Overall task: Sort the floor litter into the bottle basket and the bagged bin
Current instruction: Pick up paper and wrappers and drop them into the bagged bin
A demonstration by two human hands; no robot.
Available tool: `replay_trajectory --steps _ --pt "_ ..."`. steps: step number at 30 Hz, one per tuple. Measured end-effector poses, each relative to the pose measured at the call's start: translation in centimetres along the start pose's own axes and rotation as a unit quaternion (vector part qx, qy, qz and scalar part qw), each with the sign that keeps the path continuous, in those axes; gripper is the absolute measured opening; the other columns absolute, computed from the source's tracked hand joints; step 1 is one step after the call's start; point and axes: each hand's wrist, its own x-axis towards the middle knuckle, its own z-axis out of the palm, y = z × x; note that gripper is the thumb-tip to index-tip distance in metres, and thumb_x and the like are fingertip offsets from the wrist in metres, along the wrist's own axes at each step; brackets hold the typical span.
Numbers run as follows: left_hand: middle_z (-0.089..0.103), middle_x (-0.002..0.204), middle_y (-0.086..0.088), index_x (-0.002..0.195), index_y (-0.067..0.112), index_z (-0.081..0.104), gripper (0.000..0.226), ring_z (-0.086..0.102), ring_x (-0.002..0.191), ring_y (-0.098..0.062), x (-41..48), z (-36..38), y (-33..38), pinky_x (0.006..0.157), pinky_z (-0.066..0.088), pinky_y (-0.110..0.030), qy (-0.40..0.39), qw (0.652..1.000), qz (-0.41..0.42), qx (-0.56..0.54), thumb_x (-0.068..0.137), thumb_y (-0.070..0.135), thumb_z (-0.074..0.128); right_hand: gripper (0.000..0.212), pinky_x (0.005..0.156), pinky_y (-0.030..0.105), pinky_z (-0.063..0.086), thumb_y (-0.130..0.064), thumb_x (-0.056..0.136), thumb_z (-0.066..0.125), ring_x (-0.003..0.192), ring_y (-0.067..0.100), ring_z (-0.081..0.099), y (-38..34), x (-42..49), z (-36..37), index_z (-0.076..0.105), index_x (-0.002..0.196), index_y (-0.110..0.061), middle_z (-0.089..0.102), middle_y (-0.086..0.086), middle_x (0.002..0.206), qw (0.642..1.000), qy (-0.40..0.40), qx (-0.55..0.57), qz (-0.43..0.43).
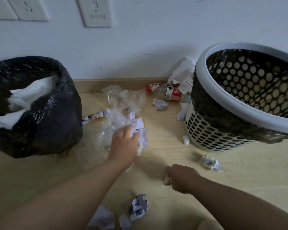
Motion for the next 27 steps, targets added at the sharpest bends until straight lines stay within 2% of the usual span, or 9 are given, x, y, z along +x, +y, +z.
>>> replay_trajectory --steps 3,5,6,8,10,13,15,22,27 --pt "0.036 0.139 -0.015 0.117 0.009 0.053 0.037 0.037 0.128 -0.035 0.2 -1.4 -1.9 0.101 0.034 -0.040 -0.031 0.983 -0.181 0.028 0.081 0.004 0.054 0.034 0.076 0.031 0.036 -0.012 0.092 0.044 0.116 0.026 0.052 -0.6 0.1 -0.1 0.042 0.125 -0.014 0.046 0.006 0.128 1.000 0.007 0.006 -0.004" --pt "0.031 0.143 -0.011 0.121 0.011 0.049 0.036 0.032 0.131 -0.030 -0.3 -1.4 -3.0 0.103 0.031 -0.036 -0.040 0.973 -0.225 0.017 0.086 0.009 0.052 0.034 0.076 0.031 0.036 -0.013 0.092 0.044 0.116 0.026 0.052 -1.1 0.2 0.0 0.042 0.126 -0.014 0.046 0.007 0.128 1.000 0.004 0.004 -0.011" --pt "0.041 0.135 -0.010 0.114 0.011 0.054 0.032 0.042 0.123 -0.029 -0.5 -1.5 -3.1 0.097 0.038 -0.035 -0.033 0.978 -0.207 0.010 0.082 0.011 0.060 0.033 0.076 0.031 0.037 -0.012 0.092 0.044 0.116 0.027 0.052 -1.2 0.2 0.1 0.042 0.126 -0.014 0.046 0.007 0.128 1.000 0.003 0.006 -0.013" --pt "0.062 0.094 -0.009 0.081 0.012 0.063 0.033 0.062 0.082 -0.027 -0.8 -1.1 -2.9 0.066 0.049 -0.031 0.008 0.995 -0.094 0.029 0.055 0.010 0.083 0.033 0.076 0.031 0.037 -0.011 0.092 0.043 0.115 0.028 0.052 -1.5 0.2 0.2 0.043 0.125 -0.014 0.047 0.007 0.127 1.000 0.001 0.011 -0.017" --pt "0.060 0.074 -0.006 0.069 0.013 0.061 0.036 0.060 0.060 -0.025 -1.0 -0.8 -2.1 0.050 0.045 -0.026 -0.016 0.998 0.033 0.044 0.044 0.008 0.086 0.032 0.076 0.032 0.037 -0.011 0.092 0.044 0.114 0.028 0.052 -1.7 0.3 0.3 0.043 0.124 -0.013 0.047 0.007 0.127 1.000 0.000 0.009 -0.021" --pt "0.053 0.113 -0.007 0.105 0.010 0.052 0.016 0.052 0.102 -0.026 -1.8 0.3 0.6 0.082 0.041 -0.034 -0.154 0.980 0.127 0.014 0.089 0.010 0.049 0.031 0.076 0.032 0.037 -0.012 0.092 0.044 0.114 0.029 0.052 -1.9 0.3 0.2 0.043 0.123 -0.013 0.047 0.008 0.126 1.000 0.001 0.005 -0.024" --pt "0.044 0.126 -0.007 0.113 0.009 0.047 0.023 0.042 0.115 -0.025 -2.3 1.0 1.6 0.090 0.036 -0.034 -0.204 0.973 0.111 0.003 0.091 0.007 0.040 0.031 0.076 0.032 0.037 -0.013 0.092 0.044 0.113 0.030 0.052 -1.8 0.2 0.1 0.043 0.123 -0.013 0.047 0.009 0.126 1.000 0.001 0.005 -0.026" --pt "0.011 0.152 -0.013 0.117 0.009 0.049 0.025 0.029 0.135 -0.030 -3.8 1.9 1.2 0.095 0.039 -0.034 -0.283 0.959 0.008 -0.027 0.093 0.012 0.044 0.031 0.074 0.032 0.036 -0.013 0.092 0.045 0.114 0.028 0.052 -1.2 0.1 -0.2 0.043 0.123 -0.013 0.048 0.007 0.126 1.000 -0.007 0.003 -0.022" --pt "0.028 0.146 -0.006 0.112 0.011 0.053 0.021 0.041 0.120 -0.022 -5.6 2.8 1.5 0.088 0.040 -0.029 -0.254 0.961 0.093 -0.052 0.094 0.017 0.043 0.032 0.074 0.031 0.035 -0.014 0.092 0.046 0.116 0.029 0.051 -0.7 0.1 -0.4 0.043 0.123 -0.012 0.047 0.009 0.127 1.000 -0.010 0.002 -0.018"
